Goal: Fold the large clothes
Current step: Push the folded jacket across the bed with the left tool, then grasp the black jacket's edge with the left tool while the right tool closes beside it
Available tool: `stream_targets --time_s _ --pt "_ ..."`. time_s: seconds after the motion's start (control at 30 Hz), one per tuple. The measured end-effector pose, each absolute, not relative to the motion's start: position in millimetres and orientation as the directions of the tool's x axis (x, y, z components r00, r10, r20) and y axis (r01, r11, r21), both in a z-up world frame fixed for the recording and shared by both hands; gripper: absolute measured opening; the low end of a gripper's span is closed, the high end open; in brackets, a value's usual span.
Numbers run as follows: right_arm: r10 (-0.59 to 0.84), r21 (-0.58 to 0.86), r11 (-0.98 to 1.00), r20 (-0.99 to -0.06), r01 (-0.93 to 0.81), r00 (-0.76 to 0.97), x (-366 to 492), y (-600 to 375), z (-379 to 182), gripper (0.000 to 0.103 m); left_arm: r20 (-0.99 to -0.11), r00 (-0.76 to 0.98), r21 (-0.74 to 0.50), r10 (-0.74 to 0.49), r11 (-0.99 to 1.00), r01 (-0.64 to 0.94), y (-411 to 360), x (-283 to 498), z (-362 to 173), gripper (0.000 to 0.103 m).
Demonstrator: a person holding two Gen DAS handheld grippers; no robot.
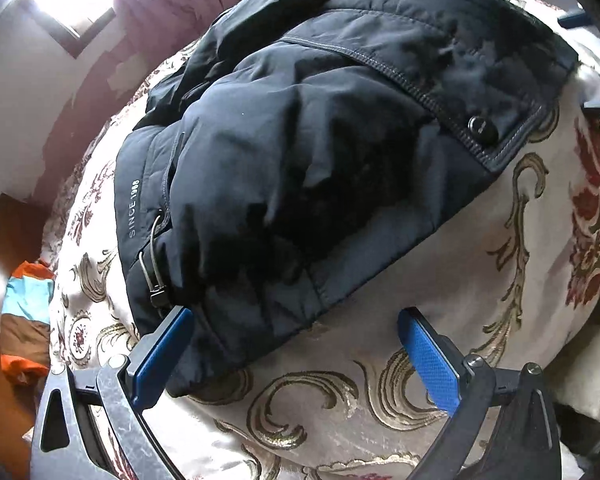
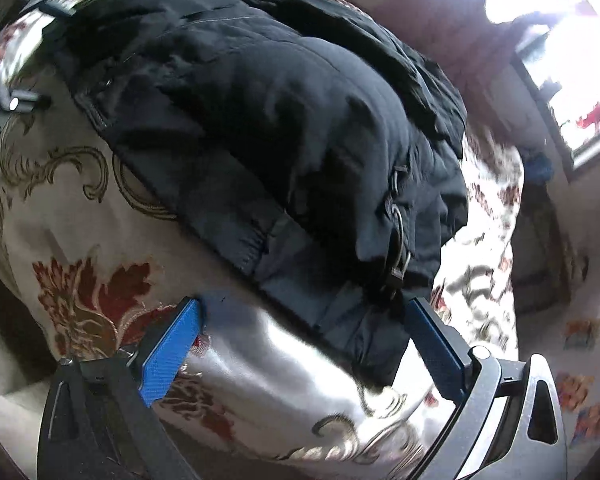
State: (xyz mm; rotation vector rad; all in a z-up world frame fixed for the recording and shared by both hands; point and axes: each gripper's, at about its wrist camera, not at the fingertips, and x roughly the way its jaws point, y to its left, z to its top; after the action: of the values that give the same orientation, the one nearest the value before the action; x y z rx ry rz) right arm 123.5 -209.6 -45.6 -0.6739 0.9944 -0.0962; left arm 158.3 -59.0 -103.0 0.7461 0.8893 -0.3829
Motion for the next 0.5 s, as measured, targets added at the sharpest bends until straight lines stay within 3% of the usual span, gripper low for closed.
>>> stream_targets --time_s 0.2,0.5 --pt "-0.376 -0.595 0.775 -0.704 -0.212 0.603 140 -196 -51 0.101 -0.785 0.620 0.458 0.016 0.688 0.562 -65 172 -109 0.103" --pt "-0.352 -0.565 0.810 -0.684 -0.158 0.639 168 -186 -29 0.101 -0.814 0.581 0.403 0.003 0.724 0.560 -62 182 -102 0.103"
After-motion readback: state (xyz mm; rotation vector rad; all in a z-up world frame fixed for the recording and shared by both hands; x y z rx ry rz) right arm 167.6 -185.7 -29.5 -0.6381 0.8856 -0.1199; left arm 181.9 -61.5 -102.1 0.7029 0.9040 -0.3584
